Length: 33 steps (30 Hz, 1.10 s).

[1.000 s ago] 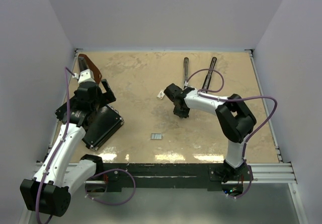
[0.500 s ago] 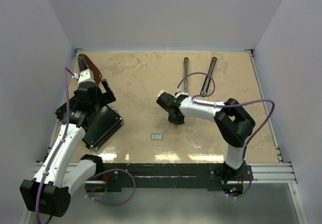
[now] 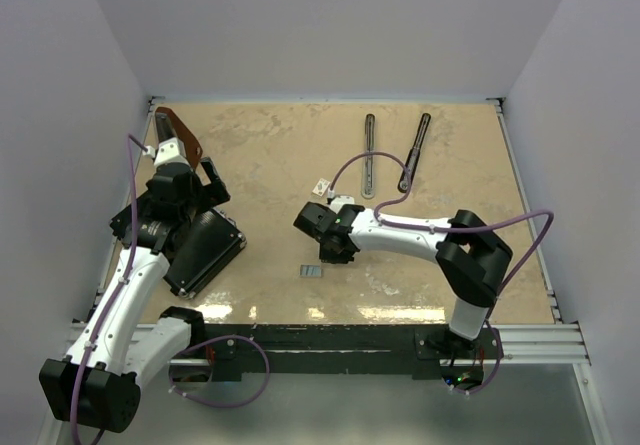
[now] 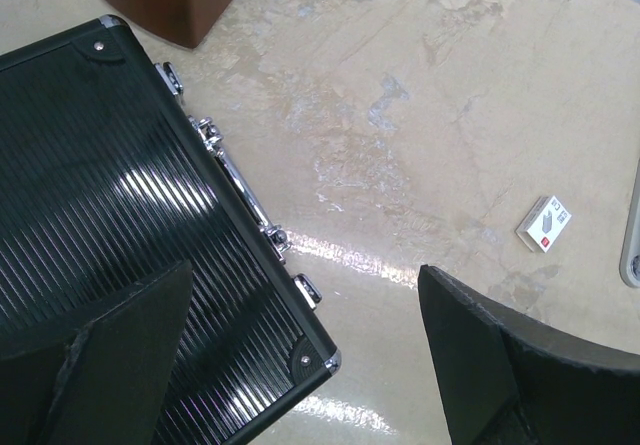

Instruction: Unload the staples from the stapler

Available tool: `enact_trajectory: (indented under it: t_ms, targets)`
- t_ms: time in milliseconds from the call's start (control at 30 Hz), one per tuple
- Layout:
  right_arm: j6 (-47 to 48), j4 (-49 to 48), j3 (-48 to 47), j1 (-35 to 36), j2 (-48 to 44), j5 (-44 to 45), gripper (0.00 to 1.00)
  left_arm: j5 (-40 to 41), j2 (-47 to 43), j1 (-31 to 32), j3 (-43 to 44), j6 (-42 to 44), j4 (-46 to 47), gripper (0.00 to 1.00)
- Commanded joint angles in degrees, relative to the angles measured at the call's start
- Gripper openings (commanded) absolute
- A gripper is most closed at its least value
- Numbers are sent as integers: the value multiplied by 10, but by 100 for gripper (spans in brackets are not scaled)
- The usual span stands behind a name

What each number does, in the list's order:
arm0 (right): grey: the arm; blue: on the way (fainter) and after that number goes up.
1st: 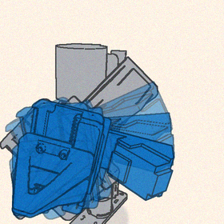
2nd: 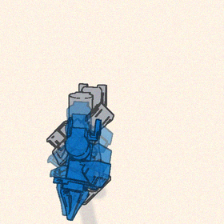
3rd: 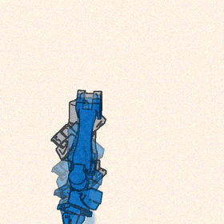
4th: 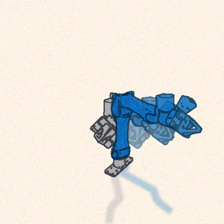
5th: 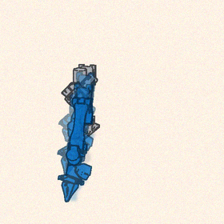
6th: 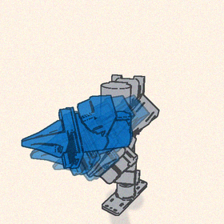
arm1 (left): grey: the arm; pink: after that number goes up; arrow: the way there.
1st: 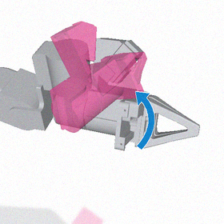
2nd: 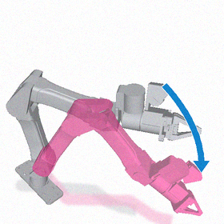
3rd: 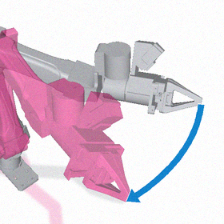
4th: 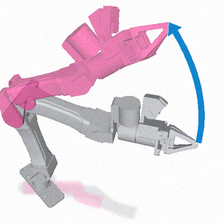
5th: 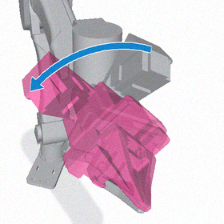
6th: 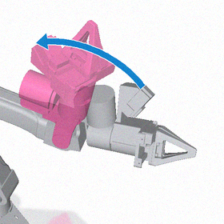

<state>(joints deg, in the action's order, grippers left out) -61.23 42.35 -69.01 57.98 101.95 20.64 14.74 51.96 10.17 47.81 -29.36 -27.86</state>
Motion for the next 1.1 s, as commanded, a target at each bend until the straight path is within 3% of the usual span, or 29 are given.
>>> enact_trajectory:
  t_ms: [0,367,1067]
  targets:
    - [-21,-2,-16,14,-18,-19,13,0,-6,-2,-5,7,20,99]
    - [-28,-9,-45,50,12,-17,13,-1,-5,-2,-4,8,21,100]
    - [-18,-11,-62,53,44,-17,15,-1,-4,-2,-4,9,22,99]
